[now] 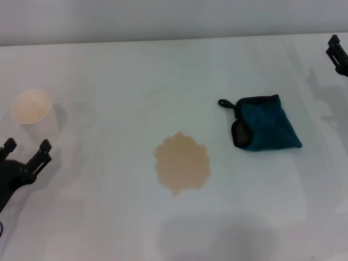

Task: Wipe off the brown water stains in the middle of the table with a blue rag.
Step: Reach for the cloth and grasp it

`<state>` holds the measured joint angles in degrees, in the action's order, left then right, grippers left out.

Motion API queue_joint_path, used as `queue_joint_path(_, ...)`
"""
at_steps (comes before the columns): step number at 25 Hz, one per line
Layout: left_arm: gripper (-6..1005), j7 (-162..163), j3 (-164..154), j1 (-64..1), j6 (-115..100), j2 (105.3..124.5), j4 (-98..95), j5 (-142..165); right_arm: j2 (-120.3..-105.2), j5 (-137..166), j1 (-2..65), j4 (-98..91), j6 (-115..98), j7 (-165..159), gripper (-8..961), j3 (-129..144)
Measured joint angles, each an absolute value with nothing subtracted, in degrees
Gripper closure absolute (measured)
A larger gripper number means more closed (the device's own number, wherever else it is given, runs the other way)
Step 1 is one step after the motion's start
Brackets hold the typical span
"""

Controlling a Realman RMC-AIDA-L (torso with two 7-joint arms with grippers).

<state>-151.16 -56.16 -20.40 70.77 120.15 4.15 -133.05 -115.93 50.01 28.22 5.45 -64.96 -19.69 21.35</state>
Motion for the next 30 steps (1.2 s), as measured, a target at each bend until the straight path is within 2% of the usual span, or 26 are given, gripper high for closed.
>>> queue_joint_path(10, 106, -151.09, -55.65, -11.95, 88.23, 119.73, 4.3, -137.93, -115.5, 52.77, 28.2, 3.89, -64.96, -27.03, 127, 24.77)
queue_joint_path(17, 106, -149.83, -55.63, -10.57, 89.05, 119.3, 4.04, -140.17, -114.87, 64.52, 28.18, -10.53, -64.73, -53.98, 126, 43.65)
queue_joint_path(20, 106, -149.61, -55.63, -10.8, 88.62, 119.3, 4.04, -140.2, -113.75, 69.55, 27.98, -18.77, -63.94, -65.37, 128, 53.53)
queue_joint_path(26, 106, -149.59, -55.63, -11.23, 88.54, 119.33, 4.04, -140.23, -110.49, 85.55, 29.19, -31.19, -62.93, -89.34, 134, 65.1)
queue_joint_path(30, 106, -149.59, -55.64, -11.22, 88.54, 119.36, 4.04, -140.27, -109.43, 98.46, 31.92, -35.2, -64.91, -100.55, 135, 67.02)
